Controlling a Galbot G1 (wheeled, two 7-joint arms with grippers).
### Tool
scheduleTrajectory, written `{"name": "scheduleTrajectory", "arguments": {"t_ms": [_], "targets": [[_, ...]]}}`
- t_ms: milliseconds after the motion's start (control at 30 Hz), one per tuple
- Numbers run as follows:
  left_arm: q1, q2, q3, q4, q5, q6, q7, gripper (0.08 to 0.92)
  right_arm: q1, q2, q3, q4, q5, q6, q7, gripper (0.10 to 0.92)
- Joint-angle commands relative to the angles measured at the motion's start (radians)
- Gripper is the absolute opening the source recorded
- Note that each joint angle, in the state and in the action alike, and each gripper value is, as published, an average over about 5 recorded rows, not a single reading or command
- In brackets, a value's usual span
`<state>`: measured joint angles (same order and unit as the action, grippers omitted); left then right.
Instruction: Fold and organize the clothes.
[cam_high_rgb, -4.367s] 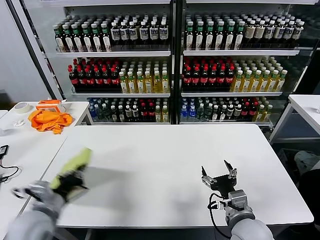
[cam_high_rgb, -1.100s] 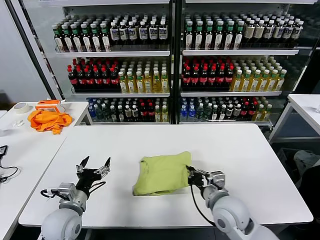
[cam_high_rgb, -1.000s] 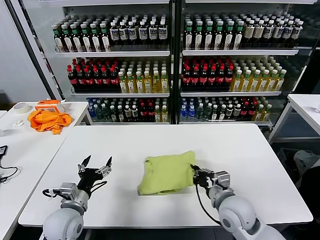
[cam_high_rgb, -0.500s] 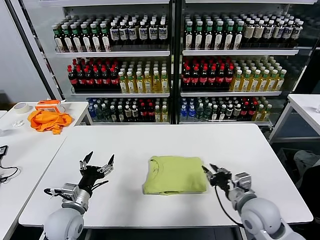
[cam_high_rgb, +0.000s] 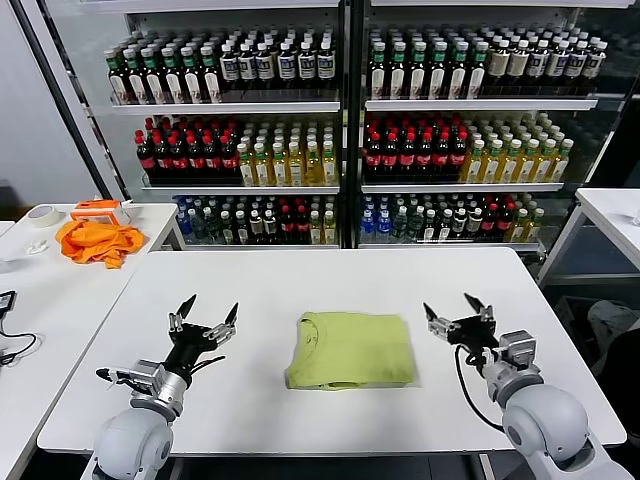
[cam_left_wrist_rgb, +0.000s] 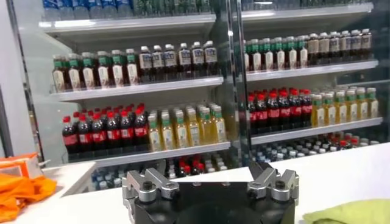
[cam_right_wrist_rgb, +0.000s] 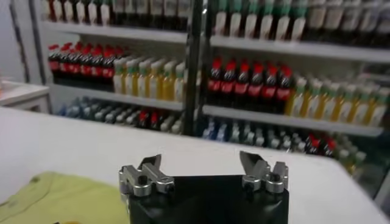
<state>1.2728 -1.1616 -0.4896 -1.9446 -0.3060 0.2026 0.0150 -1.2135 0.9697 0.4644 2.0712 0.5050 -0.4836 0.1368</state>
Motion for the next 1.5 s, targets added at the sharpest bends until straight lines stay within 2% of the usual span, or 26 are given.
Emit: {"name": "scheduleTrajectory", "arguments": {"t_ms": [33,267,567,967,1300,1500], "targets": [[-0.002,-0.004,0.002,-0.004,0.0,-0.032,0.025,0.823,0.006,0.044,0.029,-0.051,-0.159,0.144,0.002,0.817],[0.009,-0.021,0.029,-0.018,0.118,-0.017,-0.001,0.823,0.015,0.038,0.027,-0.083,-0.153,0.154,-0.017,0.823],[-0.022,-0.012,0.06,-0.008,0.18,-0.087,-0.051,0.823,0.026,0.026,0.022,-0.123,-0.153,0.155,-0.015,0.823],[-0.035,-0.02,0.053,0.012,0.19,-0.107,-0.014,0.823,0.025,0.018,0.005,-0.197,-0.322,0.299,-0.025,0.823],[-0.049,-0.04,0.035,0.027,0.201,-0.107,0.005,0.823,0.026,0.013,-0.001,-0.192,-0.321,0.309,-0.011,0.823],[-0.045,-0.035,0.028,0.029,0.244,-0.149,0.069,0.823,0.011,0.007,0.0,-0.187,-0.321,0.31,-0.015,0.823]]}}
